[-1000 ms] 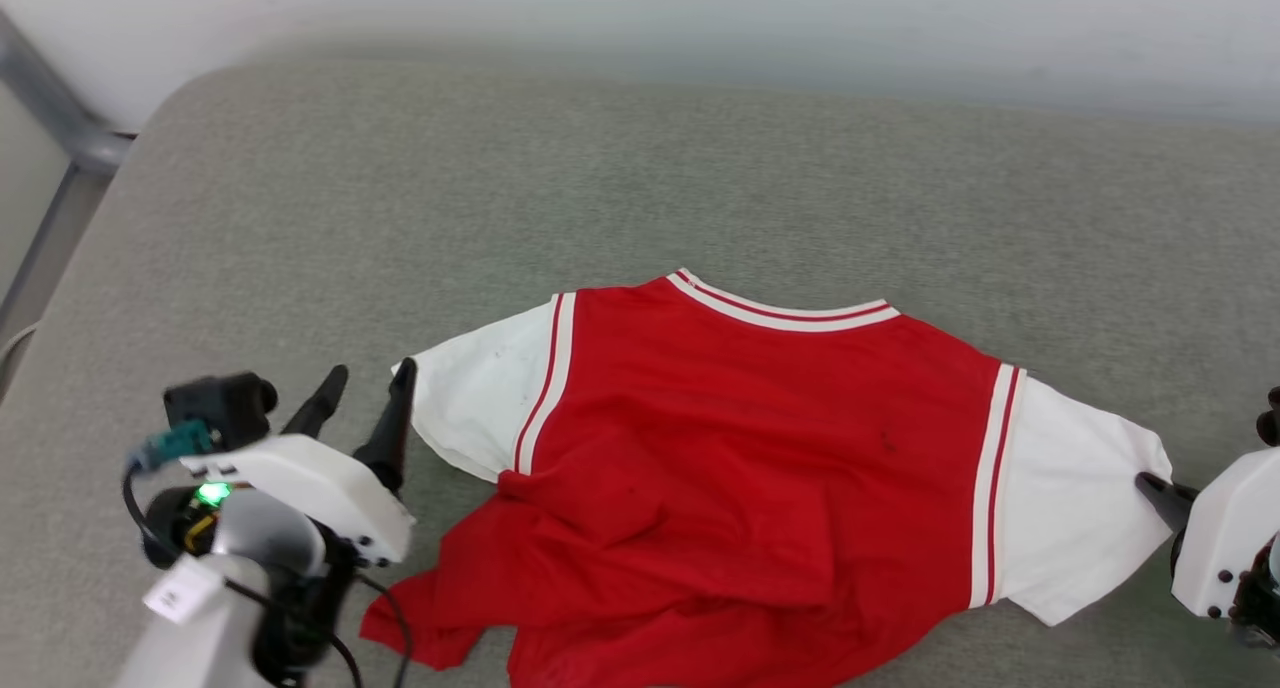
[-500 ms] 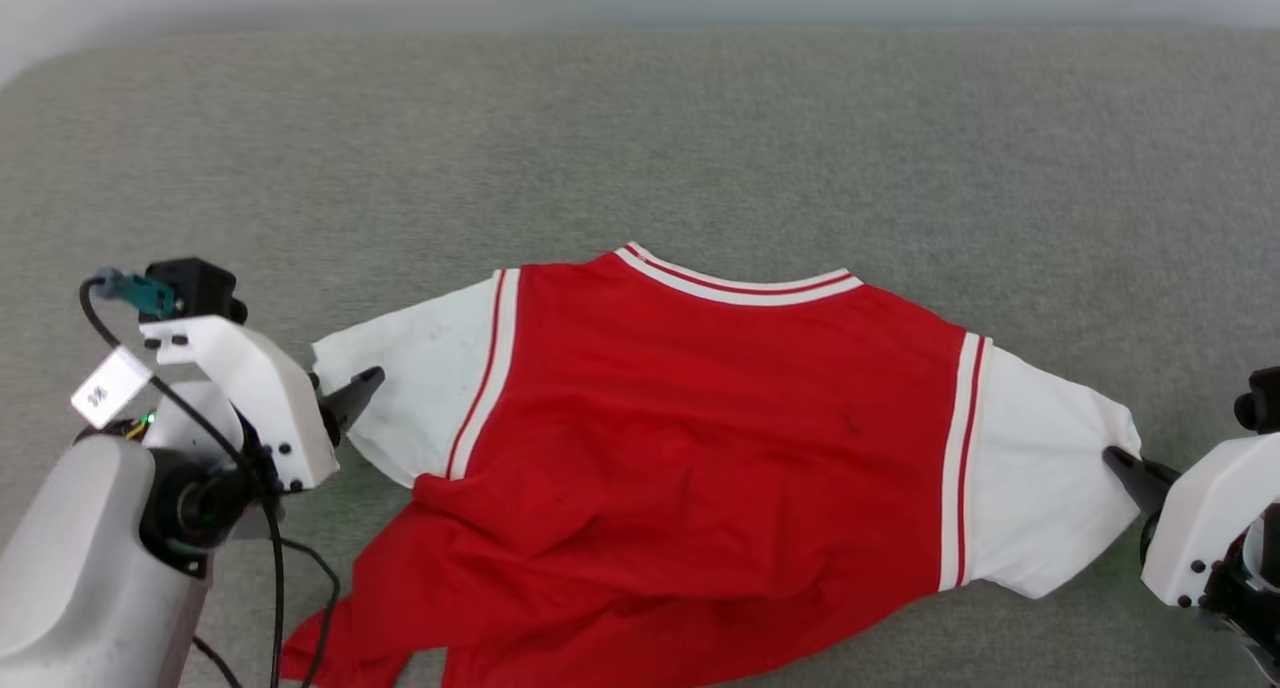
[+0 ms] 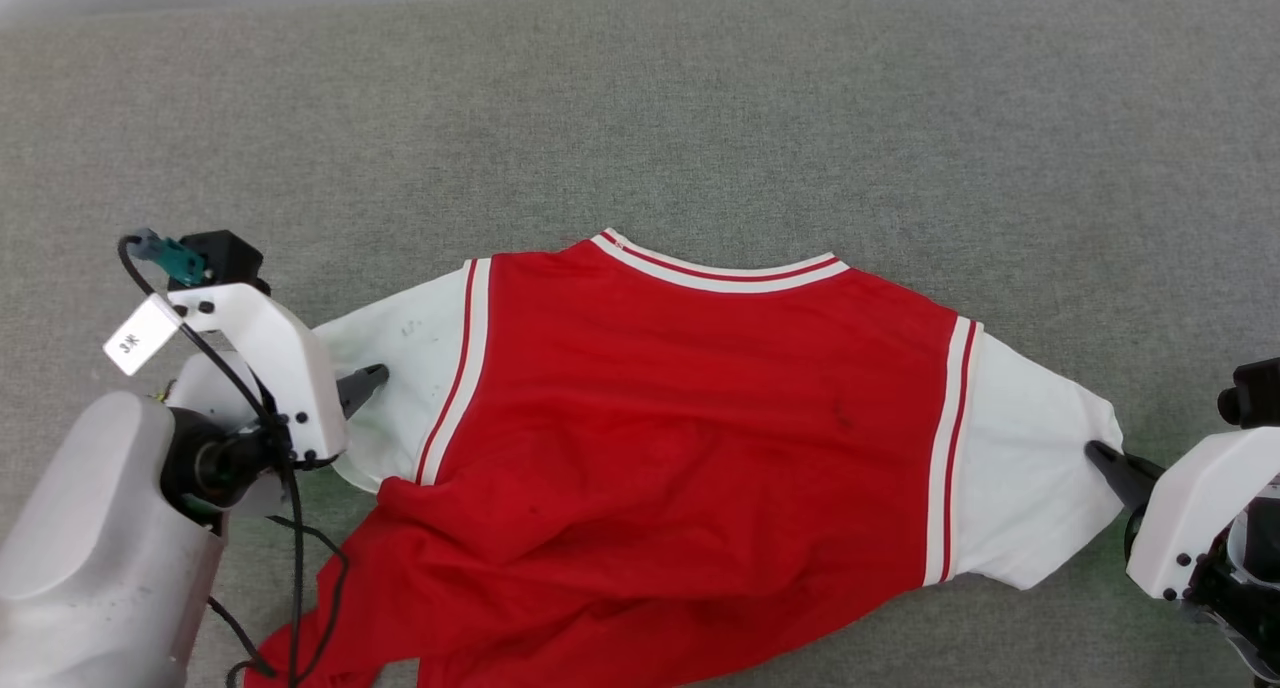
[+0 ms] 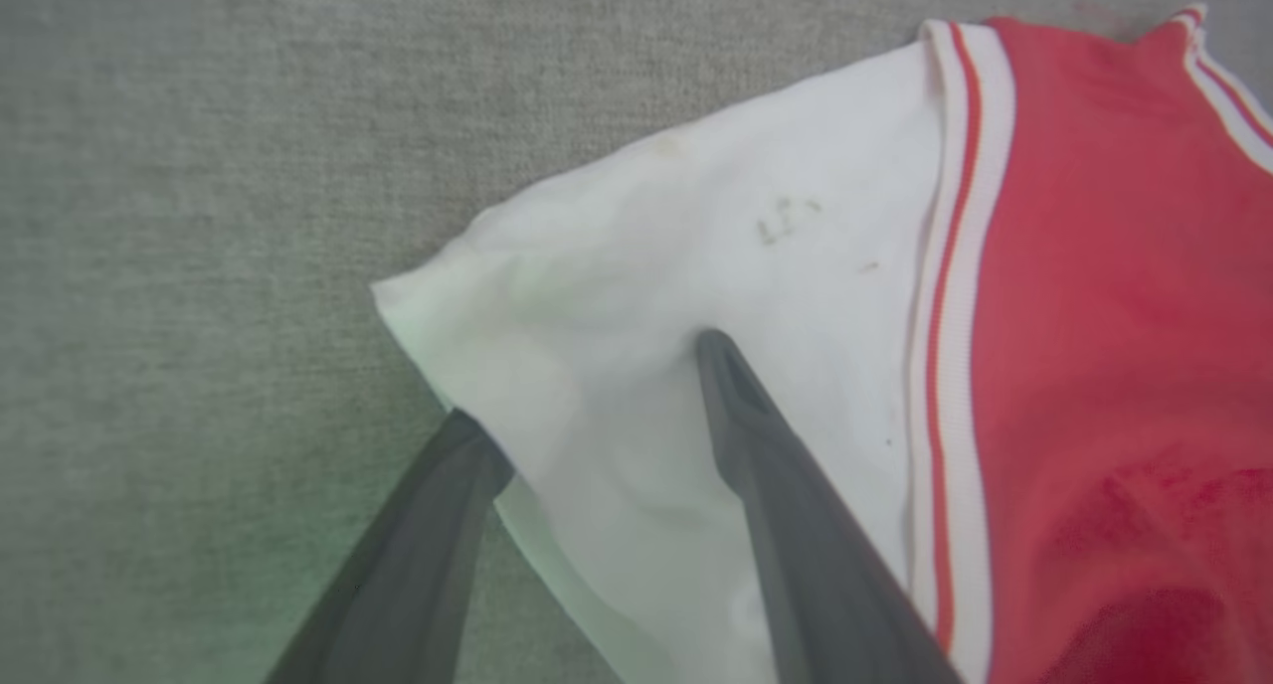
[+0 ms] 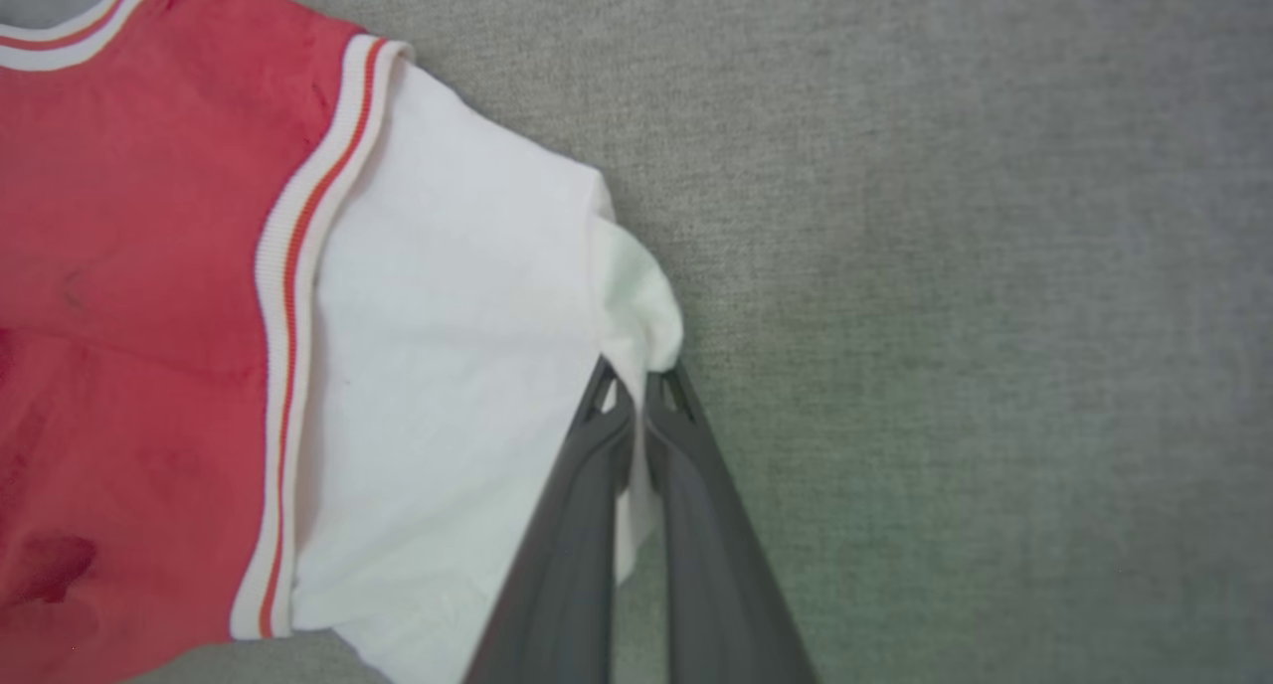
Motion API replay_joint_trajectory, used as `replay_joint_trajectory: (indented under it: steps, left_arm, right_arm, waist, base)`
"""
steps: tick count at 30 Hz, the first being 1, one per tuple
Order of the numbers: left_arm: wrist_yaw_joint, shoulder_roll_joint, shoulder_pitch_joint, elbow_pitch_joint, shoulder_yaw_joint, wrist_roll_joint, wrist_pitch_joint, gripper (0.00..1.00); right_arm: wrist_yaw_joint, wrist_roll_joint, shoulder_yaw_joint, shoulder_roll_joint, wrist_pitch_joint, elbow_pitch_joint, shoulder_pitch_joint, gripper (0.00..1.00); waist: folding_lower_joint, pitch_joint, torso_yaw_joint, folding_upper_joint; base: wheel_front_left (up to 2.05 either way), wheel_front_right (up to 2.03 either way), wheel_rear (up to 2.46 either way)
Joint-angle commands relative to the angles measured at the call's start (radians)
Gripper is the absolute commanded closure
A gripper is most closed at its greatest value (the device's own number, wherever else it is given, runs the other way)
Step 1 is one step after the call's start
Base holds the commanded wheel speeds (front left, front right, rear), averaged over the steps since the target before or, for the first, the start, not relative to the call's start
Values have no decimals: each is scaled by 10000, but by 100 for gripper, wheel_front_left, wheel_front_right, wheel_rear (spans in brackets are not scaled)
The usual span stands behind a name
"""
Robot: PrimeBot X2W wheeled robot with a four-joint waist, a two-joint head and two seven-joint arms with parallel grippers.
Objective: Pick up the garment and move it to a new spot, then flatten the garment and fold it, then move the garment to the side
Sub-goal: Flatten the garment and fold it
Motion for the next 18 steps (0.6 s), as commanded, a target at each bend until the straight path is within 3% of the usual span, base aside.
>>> replay_joint_trajectory:
  steps: [1, 7, 12, 18]
  left_arm:
    - [-122, -570, 455, 408, -425, -119, 173, 100]
    - [-299, -695, 200, 943, -569, 162, -352, 100]
    - [-436, -474, -357, 1116, -502, 837, -1840, 100]
    - [-234, -252, -827, 1096, -432, 1675, -3661, 100]
  right_arm:
    - [-11, 15, -7, -65, -2, 55, -86, 100]
    - [-11, 82, 32, -166, -4, 59, -49, 100]
    - [-11, -139, -22, -344, -270, -72, -44, 100]
    - [-12, -344, 125, -700, -458, 10, -258, 100]
  waist:
    - [0, -38, 26, 0]
    - [0, -312, 68, 0]
    - [0, -712, 131, 0]
    - [0, -1416, 187, 0]
  base:
    - [0, 0, 0]
    - [0, 0, 0]
    - [0, 0, 0]
    - [0, 0, 0]
